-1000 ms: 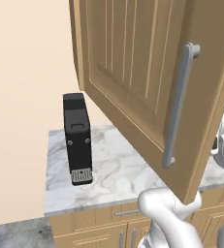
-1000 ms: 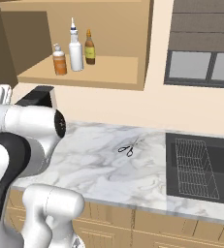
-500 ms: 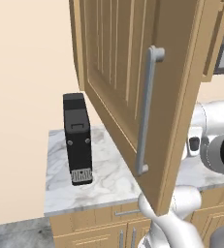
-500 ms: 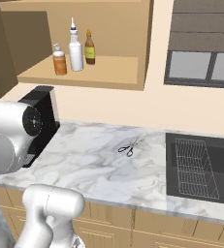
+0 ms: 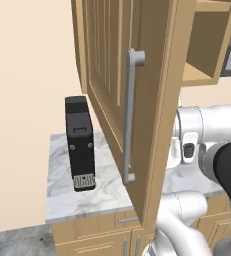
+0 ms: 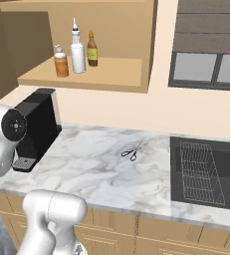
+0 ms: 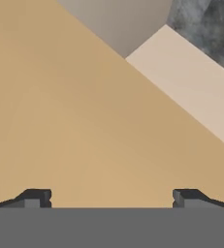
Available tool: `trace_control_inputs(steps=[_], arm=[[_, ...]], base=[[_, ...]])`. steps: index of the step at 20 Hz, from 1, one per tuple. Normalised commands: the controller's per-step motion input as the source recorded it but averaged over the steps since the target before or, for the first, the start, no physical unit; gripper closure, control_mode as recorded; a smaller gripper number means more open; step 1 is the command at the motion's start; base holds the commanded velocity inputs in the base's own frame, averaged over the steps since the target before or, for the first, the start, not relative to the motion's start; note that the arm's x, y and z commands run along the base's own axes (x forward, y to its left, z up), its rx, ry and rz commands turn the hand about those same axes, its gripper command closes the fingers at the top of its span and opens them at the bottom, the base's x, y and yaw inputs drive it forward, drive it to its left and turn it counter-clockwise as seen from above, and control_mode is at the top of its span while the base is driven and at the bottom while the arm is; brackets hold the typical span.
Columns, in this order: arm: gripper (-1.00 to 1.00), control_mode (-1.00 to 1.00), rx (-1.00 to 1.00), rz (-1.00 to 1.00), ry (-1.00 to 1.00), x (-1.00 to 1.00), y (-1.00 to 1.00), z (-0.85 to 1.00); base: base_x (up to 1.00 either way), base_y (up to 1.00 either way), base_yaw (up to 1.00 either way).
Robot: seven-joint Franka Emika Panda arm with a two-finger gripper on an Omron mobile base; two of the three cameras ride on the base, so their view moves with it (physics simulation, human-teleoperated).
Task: Pick the spray and soap dispenser from the cabinet and place them on the counter.
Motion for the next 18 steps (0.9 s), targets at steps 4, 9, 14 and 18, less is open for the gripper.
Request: trace_control_inputs(steps=[4,9,14,18], arm=[[-1.0,-1.0,0.0,-0.1,-0.04,0.0,0.3,-0.09],[-1.0,-1.0,0.0,-0.08,-0.02,0.0,0.24,-0.05],[-1.0,-1.0,0.0,0.0,-0.01,0.03,-0.06,0.0],[-1.0,-1.0,-0.05,0.02,-0.08,0.07,-0.28,0.0]], base=[[0.0,0.0,0.0],[0.0,0.0,0.0],[0.0,0.0,0.0],[0.0,0.0,0.0]])
